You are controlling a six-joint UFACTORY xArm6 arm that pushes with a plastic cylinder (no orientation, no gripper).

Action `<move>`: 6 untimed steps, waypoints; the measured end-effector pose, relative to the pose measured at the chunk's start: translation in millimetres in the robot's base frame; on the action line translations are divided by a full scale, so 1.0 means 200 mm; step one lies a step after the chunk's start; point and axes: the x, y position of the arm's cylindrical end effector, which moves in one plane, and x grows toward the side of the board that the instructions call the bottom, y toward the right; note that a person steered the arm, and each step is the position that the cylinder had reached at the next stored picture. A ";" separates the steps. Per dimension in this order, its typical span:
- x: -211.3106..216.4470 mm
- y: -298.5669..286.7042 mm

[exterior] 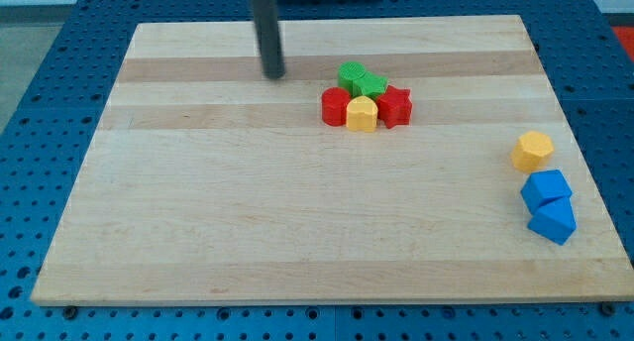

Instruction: Push the green circle into the red circle

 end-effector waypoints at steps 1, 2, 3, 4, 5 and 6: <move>-0.10 0.31; -0.08 0.47; 0.00 0.49; 0.06 0.42; 0.12 0.33; 0.19 0.28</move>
